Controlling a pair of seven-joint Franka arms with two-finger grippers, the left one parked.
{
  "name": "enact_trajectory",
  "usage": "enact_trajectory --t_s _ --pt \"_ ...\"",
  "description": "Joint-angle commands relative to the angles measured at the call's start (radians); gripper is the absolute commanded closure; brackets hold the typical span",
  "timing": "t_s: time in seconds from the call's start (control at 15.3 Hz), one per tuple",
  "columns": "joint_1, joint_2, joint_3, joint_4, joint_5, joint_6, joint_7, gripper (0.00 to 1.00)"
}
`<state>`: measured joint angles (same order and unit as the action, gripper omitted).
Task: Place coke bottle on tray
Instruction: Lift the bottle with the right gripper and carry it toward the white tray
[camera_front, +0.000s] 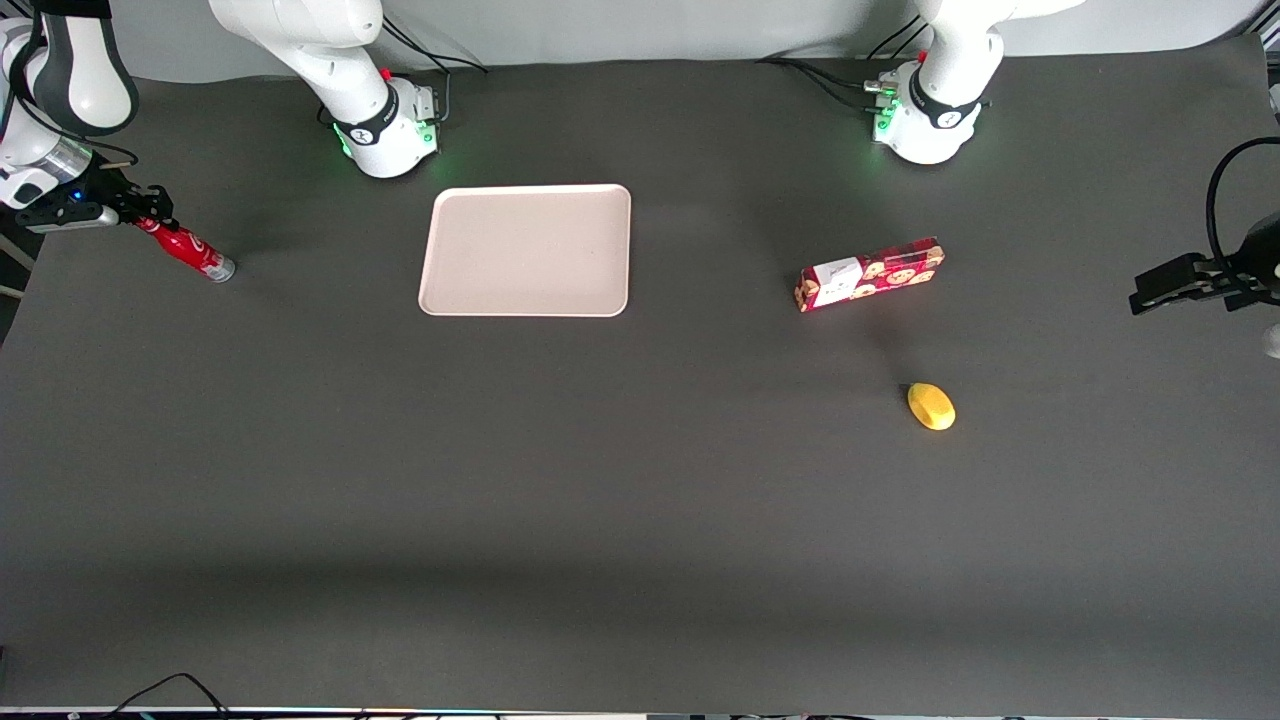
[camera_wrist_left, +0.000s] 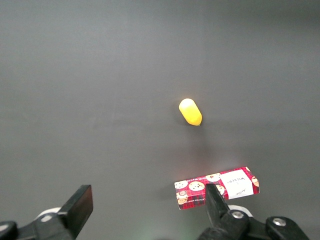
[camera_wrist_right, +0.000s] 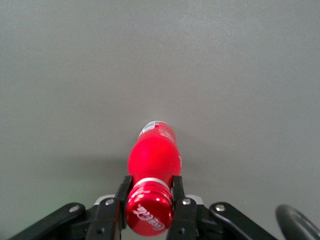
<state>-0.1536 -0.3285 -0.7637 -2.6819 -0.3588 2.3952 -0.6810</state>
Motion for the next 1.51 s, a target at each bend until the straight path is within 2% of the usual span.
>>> enact_trajectory --t_s 0.0,0.13,0.2,0.26,0.65,0.98,1.24,1.44 --pt "0.002 0.005 -0.002 -0.007 -0.026 0.021 0.006 0.84" --pt "0.003 0.005 0.000 -0.006 -0.026 0.021 0.006 0.84" --pt "0.003 0.003 0.000 -0.006 -0.026 0.018 0.008 0.89" --pt "0.005 0.003 0.001 -0.003 -0.026 0.015 0.008 1.00" --pt "0.026 0.002 0.082 0.114 -0.014 -0.131 0.040 1.00" --pt "0.039 0.002 0.303 0.281 -0.005 -0.312 0.208 1.00" --pt "0.042 0.025 0.489 0.492 0.168 -0.511 0.311 1.00" --pt "0.042 0.032 0.645 0.583 0.193 -0.629 0.486 1.00"
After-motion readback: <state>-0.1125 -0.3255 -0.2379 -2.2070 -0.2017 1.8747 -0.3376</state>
